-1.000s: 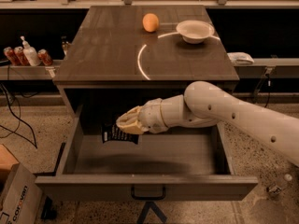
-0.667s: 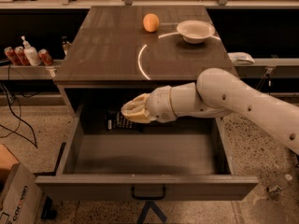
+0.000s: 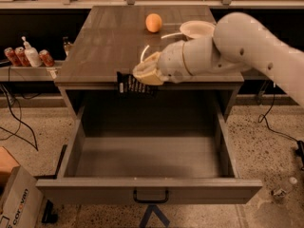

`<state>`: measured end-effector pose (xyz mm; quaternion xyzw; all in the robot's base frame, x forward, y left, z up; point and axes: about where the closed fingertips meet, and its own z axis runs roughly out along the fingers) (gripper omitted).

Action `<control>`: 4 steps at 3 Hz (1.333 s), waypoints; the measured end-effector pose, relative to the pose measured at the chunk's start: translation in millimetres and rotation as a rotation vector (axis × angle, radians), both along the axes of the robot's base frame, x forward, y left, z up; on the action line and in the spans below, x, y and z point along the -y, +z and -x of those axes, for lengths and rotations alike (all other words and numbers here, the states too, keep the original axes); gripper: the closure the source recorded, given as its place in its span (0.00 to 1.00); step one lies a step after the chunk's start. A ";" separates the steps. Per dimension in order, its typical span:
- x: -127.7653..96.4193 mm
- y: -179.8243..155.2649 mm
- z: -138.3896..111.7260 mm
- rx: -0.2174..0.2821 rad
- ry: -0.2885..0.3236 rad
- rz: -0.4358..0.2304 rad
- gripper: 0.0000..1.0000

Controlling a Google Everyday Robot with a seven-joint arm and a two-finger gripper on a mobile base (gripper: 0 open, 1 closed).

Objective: Pick rxbar chocolate from top drawer and place on counter

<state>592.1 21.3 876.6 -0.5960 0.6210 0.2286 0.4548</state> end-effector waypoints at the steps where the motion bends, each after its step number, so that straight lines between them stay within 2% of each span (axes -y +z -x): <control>1: 7.8 26.8 -48.8 0.026 -0.051 0.041 1.00; 2: 4.6 32.2 -97.8 0.005 -0.081 0.046 1.00; 3: -5.6 16.7 -140.6 -0.033 -0.105 0.039 1.00; 4: -14.2 -4.4 -165.4 -0.075 -0.117 0.032 1.00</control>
Offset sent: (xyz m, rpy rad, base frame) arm 0.1611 -0.0053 0.0397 -0.0471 0.0203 -0.1258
